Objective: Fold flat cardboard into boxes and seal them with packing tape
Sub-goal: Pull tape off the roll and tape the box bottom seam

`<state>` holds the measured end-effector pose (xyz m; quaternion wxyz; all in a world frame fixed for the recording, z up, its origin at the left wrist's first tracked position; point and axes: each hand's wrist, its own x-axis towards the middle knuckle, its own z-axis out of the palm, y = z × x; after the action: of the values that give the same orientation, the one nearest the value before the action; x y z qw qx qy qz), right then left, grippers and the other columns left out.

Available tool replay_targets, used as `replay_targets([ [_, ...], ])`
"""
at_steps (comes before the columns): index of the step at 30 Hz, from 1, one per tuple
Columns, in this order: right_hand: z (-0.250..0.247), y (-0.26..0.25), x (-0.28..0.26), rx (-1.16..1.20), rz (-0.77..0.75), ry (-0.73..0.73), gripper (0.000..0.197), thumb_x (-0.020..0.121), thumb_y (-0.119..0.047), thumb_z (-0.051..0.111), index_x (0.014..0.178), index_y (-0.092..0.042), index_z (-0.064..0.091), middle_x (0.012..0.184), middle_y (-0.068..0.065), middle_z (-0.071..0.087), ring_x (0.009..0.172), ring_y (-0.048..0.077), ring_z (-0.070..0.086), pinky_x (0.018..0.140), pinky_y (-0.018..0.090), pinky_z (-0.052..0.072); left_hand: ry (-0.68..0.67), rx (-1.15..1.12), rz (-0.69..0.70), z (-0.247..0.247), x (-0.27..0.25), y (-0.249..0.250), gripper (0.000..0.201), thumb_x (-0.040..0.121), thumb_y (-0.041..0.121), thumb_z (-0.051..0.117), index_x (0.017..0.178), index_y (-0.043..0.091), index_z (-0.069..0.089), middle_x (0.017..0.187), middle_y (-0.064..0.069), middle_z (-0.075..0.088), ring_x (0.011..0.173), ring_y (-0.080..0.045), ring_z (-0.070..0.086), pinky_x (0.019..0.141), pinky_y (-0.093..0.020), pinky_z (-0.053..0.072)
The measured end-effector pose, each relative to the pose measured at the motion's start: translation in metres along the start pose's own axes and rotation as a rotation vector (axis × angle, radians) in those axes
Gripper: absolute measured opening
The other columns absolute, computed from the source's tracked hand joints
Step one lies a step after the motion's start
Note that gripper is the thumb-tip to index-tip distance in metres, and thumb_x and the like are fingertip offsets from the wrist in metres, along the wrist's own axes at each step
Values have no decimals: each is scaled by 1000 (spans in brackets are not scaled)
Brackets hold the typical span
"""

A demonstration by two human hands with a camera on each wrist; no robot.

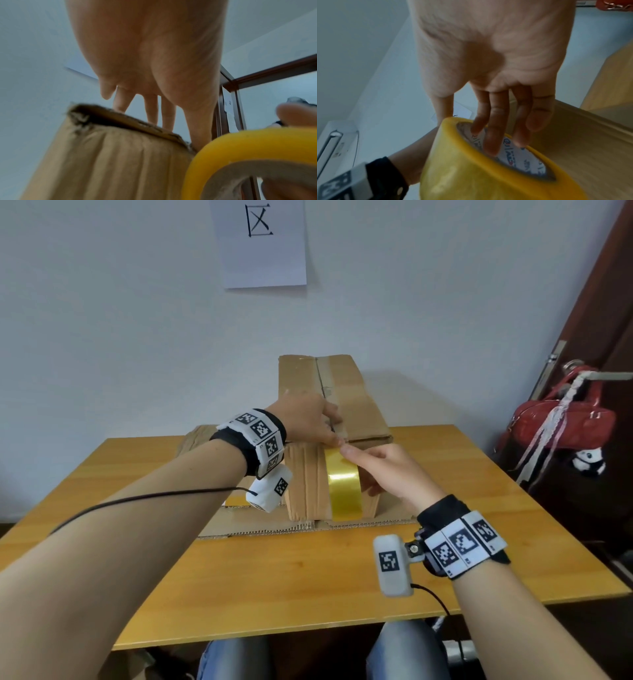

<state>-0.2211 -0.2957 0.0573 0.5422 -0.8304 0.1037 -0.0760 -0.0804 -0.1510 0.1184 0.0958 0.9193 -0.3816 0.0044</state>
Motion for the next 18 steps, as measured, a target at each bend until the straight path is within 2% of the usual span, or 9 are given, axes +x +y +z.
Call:
replay_targets([
  [3, 4, 1, -3, -71, 25, -44, 66, 81, -67, 67, 91, -2, 70, 79, 1, 72, 72, 15, 69, 82, 44, 57, -16, 4, 2, 0, 2, 1, 57, 79, 58, 74, 129, 31, 67, 137, 16, 62, 127, -11, 53, 106, -33, 37],
  [5, 10, -2, -5, -97, 51, -44, 76, 83, -67, 64, 107, 6, 66, 106, 17, 71, 89, 24, 69, 76, 36, 52, -12, 16, 6, 0, 2, 4, 57, 78, 58, 75, 127, 30, 68, 133, 16, 64, 125, -11, 55, 105, -33, 38],
  [6, 12, -3, -6, -96, 54, -38, 73, 85, -66, 62, 102, 5, 65, 101, 22, 68, 87, 25, 68, 72, 33, 48, -13, 22, 5, 0, 2, 6, 56, 78, 58, 76, 125, 30, 69, 131, 16, 65, 123, -11, 56, 106, -35, 38],
  [9, 14, -10, -5, -28, 102, -68, 62, 74, -76, 63, 89, -17, 58, 80, 9, 50, 72, 23, 59, 71, 36, 46, -6, 62, 8, 1, 2, 8, 49, 79, 56, 75, 122, 31, 71, 126, 14, 69, 119, -13, 59, 107, -40, 41],
  [13, 17, -11, 1, 46, 145, -44, 85, 64, -81, 65, 95, -2, 67, 85, 4, 61, 87, 32, 70, 94, 50, 54, 15, 82, 26, 3, 1, 8, 40, 82, 54, 73, 117, 33, 73, 121, 14, 70, 115, -14, 61, 102, -39, 45],
  [14, 18, -10, 2, 54, 140, -20, 77, 71, -76, 66, 91, -3, 66, 84, 0, 61, 83, 34, 67, 90, 51, 54, 17, 87, 30, 2, 1, 7, 40, 83, 54, 72, 118, 33, 73, 121, 14, 70, 114, -14, 61, 100, -36, 46],
  [15, 20, -11, -1, 55, 123, 8, 66, 79, -70, 65, 81, -4, 63, 76, -3, 58, 74, 34, 60, 81, 40, 53, 16, 92, 32, 2, 1, 7, 41, 83, 54, 72, 119, 33, 73, 123, 14, 70, 114, -14, 61, 98, -34, 45],
  [16, 22, -11, -3, 33, 115, 25, 57, 85, -64, 63, 70, -11, 52, 65, -7, 46, 65, 29, 50, 66, 34, 43, 14, 93, 31, 3, 1, 6, 43, 83, 55, 72, 120, 33, 72, 124, 14, 69, 115, -14, 61, 97, -33, 45],
  [18, 23, -6, -5, -3, 136, 23, 52, 90, -61, 59, 70, -15, 47, 65, -4, 42, 64, 23, 48, 60, 32, 28, 6, 73, 23, 3, 1, 5, 49, 80, 58, 74, 122, 34, 71, 128, 15, 67, 118, -13, 59, 97, -34, 43],
])
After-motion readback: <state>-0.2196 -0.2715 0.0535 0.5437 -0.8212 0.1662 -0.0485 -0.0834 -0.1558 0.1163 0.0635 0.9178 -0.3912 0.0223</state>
